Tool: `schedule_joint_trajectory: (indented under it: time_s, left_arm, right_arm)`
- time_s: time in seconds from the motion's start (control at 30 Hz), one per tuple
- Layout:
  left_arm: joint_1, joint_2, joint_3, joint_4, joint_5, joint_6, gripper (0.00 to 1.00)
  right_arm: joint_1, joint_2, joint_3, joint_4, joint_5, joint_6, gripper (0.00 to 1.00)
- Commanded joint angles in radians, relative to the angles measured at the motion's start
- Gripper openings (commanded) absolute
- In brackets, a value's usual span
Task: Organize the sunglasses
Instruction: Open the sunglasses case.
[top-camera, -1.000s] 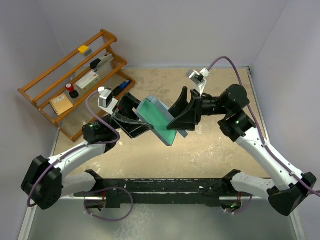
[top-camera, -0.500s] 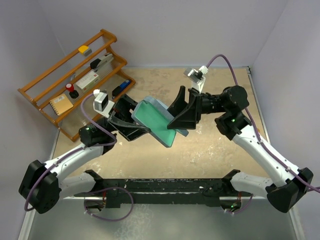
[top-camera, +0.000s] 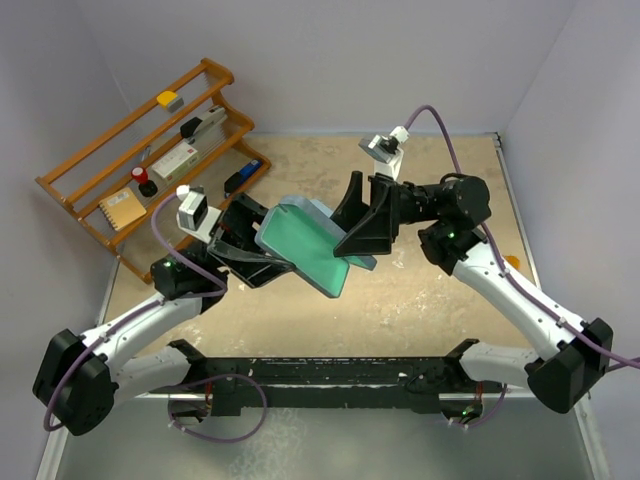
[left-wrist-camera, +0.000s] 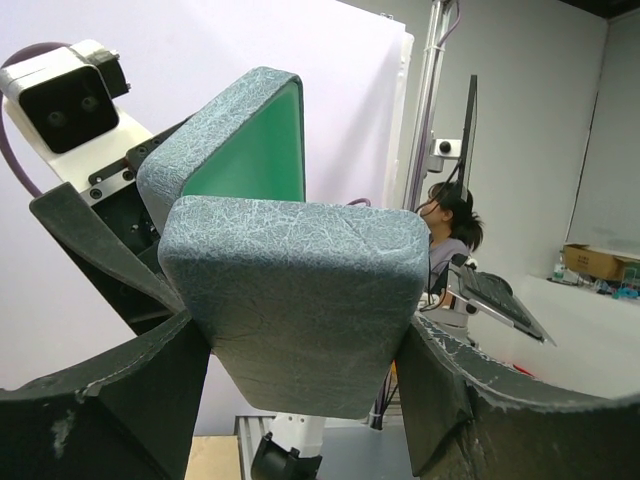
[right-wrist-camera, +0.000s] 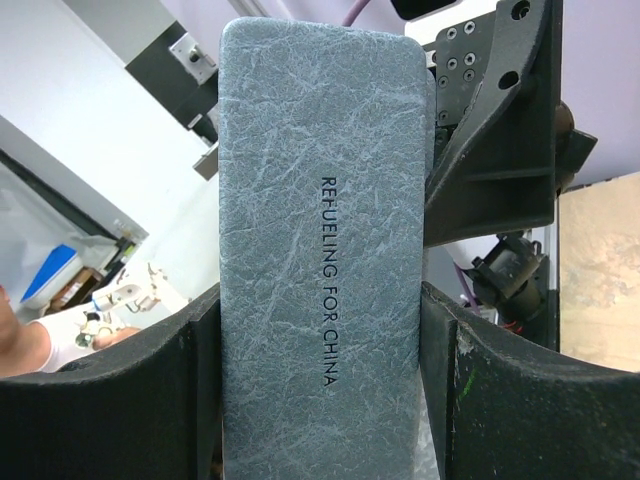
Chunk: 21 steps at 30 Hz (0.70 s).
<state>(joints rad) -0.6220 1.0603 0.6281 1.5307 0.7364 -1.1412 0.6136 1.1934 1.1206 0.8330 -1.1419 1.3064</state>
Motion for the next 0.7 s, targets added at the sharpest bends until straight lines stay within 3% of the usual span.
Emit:
schedule_joint_trajectory:
  time_s: [0.0,0.67]
  left_arm:
    - [0.002,-0.016,-0.024,0.192,0.067,-0.014,0.0]
    - [-0.005,-0.05,-0.022,0.192,0.078,0.011,0.0]
  right_arm:
    - [-0.005,-0.028,0.028,0.266,0.101,0.07,0.0]
    - [-0.005,0.12,0.042,0.744,0.191,0.415,0.0]
